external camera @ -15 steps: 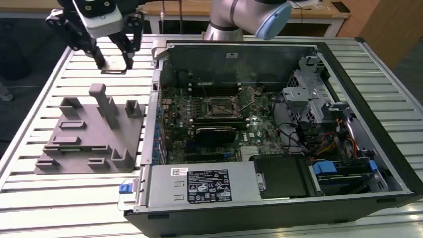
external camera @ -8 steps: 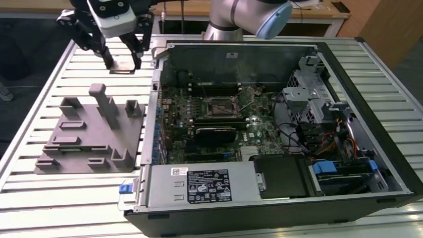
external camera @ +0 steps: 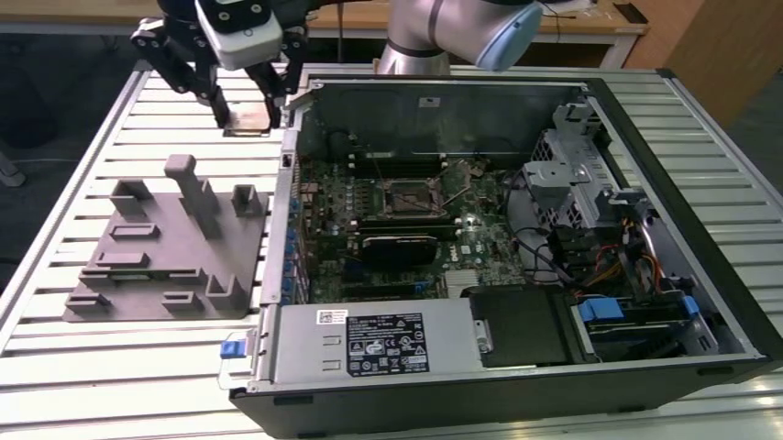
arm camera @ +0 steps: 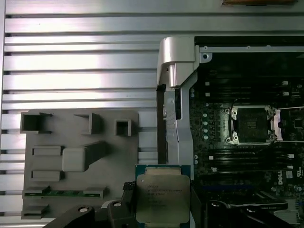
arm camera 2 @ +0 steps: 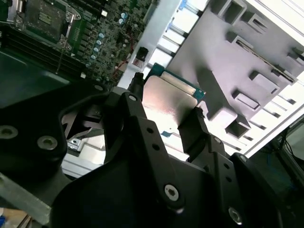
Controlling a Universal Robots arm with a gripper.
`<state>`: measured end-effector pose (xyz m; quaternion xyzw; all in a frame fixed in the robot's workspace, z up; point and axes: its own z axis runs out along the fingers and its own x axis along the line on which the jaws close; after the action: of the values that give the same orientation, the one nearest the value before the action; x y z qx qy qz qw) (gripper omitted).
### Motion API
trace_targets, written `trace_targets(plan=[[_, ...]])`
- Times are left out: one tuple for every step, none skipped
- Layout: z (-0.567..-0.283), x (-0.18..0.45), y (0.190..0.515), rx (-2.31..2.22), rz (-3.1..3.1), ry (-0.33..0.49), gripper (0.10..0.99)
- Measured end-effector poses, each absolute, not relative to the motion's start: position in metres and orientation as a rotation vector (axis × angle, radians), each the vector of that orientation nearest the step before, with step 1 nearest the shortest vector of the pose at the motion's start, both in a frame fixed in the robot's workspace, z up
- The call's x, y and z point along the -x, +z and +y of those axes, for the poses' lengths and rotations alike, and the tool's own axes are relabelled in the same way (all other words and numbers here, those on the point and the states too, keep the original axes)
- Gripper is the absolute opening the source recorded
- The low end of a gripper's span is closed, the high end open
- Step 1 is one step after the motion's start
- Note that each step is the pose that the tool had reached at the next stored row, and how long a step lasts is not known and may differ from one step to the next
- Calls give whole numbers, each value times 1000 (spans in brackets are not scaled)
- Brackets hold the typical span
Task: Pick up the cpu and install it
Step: 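Pick up the cpu and move it towards the insertion slot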
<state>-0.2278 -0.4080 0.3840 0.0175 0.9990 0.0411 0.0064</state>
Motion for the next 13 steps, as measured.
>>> trace_targets(plan=[[-408, 225, 384, -55, 3126, 129, 541], [-408, 223, 384, -54, 3126, 129, 541], [-408, 220, 384, -55, 3126, 129, 541], [-408, 218, 384, -54, 3126, 129, 541], [-408, 216, 384, -54, 3126, 129, 541], [-408, 213, 384, -54, 3126, 129, 541], [-408, 211, 384, -55, 3126, 129, 541], [-408, 208, 384, -55, 3126, 129, 541], [-408, 205, 384, -55, 3126, 129, 541], [-408, 203, 384, -55, 3126, 129, 541], [-408, 200, 384, -55, 3126, 129, 541], [-408, 197, 384, -54, 3126, 129, 541], [-408, 194, 384, -55, 3126, 129, 541]])
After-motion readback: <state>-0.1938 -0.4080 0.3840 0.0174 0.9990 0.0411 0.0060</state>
